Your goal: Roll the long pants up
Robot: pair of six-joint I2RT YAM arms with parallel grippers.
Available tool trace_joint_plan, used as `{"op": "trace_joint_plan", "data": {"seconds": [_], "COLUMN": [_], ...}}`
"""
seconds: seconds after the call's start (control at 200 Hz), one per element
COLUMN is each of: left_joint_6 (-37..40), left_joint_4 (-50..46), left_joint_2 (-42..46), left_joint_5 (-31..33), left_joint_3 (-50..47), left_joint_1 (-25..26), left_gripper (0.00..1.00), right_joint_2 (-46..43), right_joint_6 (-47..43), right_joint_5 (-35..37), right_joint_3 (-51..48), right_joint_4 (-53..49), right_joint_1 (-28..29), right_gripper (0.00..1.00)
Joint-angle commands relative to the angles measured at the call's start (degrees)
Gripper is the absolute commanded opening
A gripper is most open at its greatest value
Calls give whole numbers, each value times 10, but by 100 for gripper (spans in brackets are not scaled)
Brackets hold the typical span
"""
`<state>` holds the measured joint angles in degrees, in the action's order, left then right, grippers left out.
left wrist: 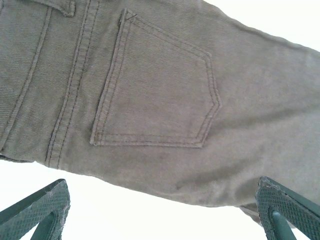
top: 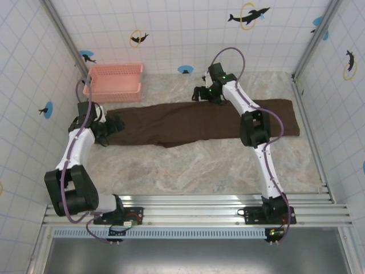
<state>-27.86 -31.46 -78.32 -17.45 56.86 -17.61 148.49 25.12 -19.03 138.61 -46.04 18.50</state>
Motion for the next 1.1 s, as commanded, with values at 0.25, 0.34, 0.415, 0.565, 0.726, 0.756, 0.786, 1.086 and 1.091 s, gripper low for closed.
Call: {"op": "trace_joint_plan", "data": {"seconds": [0.25,0.34,0.415,0.565,0.726,0.756,0.786,1.086,1.091], "left_joint_6": [46,43,41,40,38,36,34,25,25], "left_joint_4": [-43,-40,-40,-54,-63,-63,-63,-61,-61], "left_joint_2": [37,39,40,53,71,76,80,107,108], "left_joint_5": [-5,-14,-18,-22,-22,-22,-22,-30,-30], "left_joint_3": [0,-3,-5,0,-2,-4,-6,-28,-28], "left_joint_1": [3,3,3,3,3,3,3,3,3], "left_gripper": [97,97,97,97,97,97,97,97,97], "right_joint_2": [-241,-274,-290,-266,-231,-228,-225,-218,-217], "right_joint_6": [-73,-96,-92,-101,-97,-97,-97,-115,-115], "right_joint_5": [146,142,128,154,132,133,136,201,201], "right_joint_3": [-340,-396,-432,-419,-412,-412,-412,-390,-389], "right_joint_4": [-12,-6,15,0,6,8,9,1,0], "right_joint_1": [-233,-289,-324,-350,-376,-379,-382,-397,-397], "right_gripper": [99,99,99,99,99,99,99,99,99]}}
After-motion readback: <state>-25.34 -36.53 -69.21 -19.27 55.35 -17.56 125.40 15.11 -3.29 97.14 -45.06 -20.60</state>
